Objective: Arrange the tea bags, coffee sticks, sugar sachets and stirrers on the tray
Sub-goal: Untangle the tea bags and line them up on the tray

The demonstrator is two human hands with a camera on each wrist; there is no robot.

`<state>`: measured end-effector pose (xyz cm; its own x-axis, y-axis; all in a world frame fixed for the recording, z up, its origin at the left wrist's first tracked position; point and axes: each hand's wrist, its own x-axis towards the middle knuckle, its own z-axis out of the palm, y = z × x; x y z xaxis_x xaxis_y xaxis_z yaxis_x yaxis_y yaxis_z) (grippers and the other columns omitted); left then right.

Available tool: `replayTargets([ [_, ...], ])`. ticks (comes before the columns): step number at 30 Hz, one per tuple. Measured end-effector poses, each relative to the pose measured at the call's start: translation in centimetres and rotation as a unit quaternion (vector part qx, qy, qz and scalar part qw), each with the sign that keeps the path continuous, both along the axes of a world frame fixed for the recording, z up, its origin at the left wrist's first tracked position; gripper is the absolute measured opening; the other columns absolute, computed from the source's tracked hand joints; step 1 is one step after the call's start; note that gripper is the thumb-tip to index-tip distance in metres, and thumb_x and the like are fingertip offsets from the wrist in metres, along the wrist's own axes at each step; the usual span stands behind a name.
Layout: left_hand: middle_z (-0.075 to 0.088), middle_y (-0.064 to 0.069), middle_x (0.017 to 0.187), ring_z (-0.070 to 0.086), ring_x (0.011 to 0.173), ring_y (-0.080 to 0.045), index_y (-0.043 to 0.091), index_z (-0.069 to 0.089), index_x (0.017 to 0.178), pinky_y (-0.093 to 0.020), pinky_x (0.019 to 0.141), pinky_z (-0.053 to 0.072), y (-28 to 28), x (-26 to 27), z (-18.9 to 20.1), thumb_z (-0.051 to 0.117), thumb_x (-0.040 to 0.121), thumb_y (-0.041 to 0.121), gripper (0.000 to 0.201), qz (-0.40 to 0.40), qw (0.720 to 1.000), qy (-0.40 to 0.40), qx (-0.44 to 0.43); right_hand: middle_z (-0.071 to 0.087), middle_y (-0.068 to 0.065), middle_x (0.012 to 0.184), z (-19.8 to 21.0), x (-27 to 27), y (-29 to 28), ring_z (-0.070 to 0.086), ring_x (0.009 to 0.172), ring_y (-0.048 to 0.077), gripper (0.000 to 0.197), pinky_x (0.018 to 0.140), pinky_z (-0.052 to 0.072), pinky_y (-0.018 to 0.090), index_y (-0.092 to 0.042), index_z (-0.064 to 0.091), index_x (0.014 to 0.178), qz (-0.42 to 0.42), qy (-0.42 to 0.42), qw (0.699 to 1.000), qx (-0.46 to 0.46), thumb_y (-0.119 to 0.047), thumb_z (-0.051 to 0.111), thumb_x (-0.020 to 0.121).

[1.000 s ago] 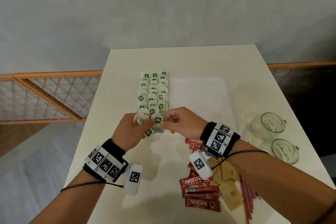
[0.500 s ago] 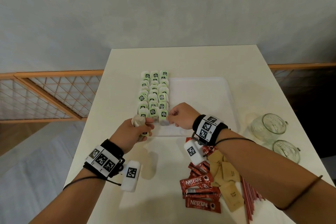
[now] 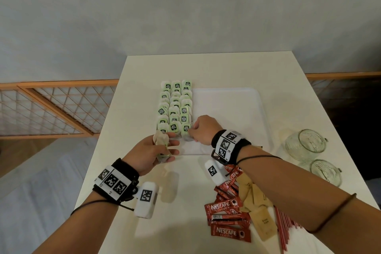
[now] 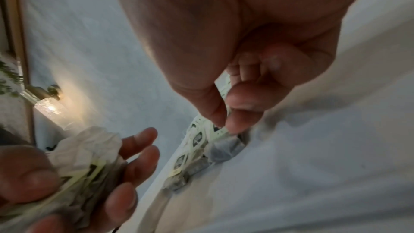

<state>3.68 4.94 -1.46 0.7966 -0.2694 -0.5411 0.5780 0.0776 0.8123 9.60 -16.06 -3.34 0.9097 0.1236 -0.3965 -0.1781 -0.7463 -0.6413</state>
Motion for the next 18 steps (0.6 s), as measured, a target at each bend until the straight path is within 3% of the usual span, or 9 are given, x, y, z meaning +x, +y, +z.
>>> replayTargets([
  [2, 0.068, -0.014, 0.116, 0.07, 0.094, -0.028, 0.009, 0.065, 0.122, -0.033, 0.073, 0.06, 0.0, 0.0, 0.1, 0.06, 0.065, -0.002, 0.058, -0.018, 1.0, -0.007, 0.0, 0.07, 0.011, 0.082, 0.7, -0.5, 0.1, 0.063, 0.074, 0.022, 0.028, 0.066, 0.051, 0.034, -0.004, 0.071, 0.094, 0.014, -0.04, 0.999, 0.027, -0.031, 0.063, 0.093],
  [4, 0.067, -0.016, 0.12, 0.07, 0.095, -0.028, 0.01, 0.062, 0.126, -0.035, 0.075, 0.06, -0.1, -0.1, 0.2, 0.059, 0.066, -0.001, 0.061, -0.041, 0.999, -0.016, 0.001, 0.062, -0.002, 0.078, 1.6, -1.1, 0.3, 0.057, 0.071, 0.014, 0.02, 0.063, 0.047, 0.03, -0.018, 0.07, 0.097, 0.045, -0.059, 0.994, 0.082, -0.038, 0.065, 0.094],
  [7, 0.067, -0.016, 0.123, 0.069, 0.098, -0.027, 0.008, 0.062, 0.124, -0.036, 0.077, 0.058, -0.5, -0.1, 0.5, 0.057, 0.066, -0.001, 0.059, -0.078, 0.996, -0.032, 0.008, 0.059, -0.006, 0.08, 2.5, -1.9, 0.7, 0.053, 0.068, 0.002, 0.019, 0.069, 0.047, 0.026, -0.025, 0.073, 0.104, 0.105, -0.067, 0.981, 0.148, -0.04, 0.067, 0.094],
  [10, 0.069, -0.013, 0.117, 0.068, 0.099, -0.027, 0.01, 0.061, 0.123, -0.036, 0.076, 0.057, -1.0, -0.2, 0.8, 0.054, 0.066, -0.004, 0.059, -0.11, 0.993, -0.042, 0.004, 0.064, -0.007, 0.083, 3.2, -2.4, 0.7, 0.053, 0.063, -0.009, 0.018, 0.065, 0.039, 0.009, -0.024, 0.073, 0.109, 0.149, -0.072, 0.972, 0.168, -0.033, 0.069, 0.095],
  [14, 0.069, -0.01, 0.113, 0.068, 0.097, -0.025, 0.01, 0.059, 0.124, -0.034, 0.074, 0.056, -1.1, -0.1, 0.9, 0.055, 0.066, -0.004, 0.06, -0.129, 0.99, -0.052, 0.004, 0.072, 0.012, 0.084, 3.6, -2.7, 0.5, 0.05, 0.054, -0.001, 0.013, 0.059, 0.039, 0.011, -0.013, 0.074, 0.097, 0.155, -0.064, 0.966, 0.198, -0.025, 0.068, 0.096],
  [18, 0.071, -0.007, 0.111, 0.07, 0.095, -0.023, 0.008, 0.062, 0.118, -0.031, 0.071, 0.055, -0.8, -0.2, 0.8, 0.059, 0.07, 0.004, 0.048, -0.126, 0.989, -0.066, 0.035, 0.067, 0.004, 0.086, 3.7, -2.6, 0.2, 0.052, 0.059, -0.002, 0.012, 0.067, 0.044, 0.02, -0.007, 0.071, 0.098, 0.119, -0.058, 0.963, 0.235, -0.019, 0.069, 0.095],
])
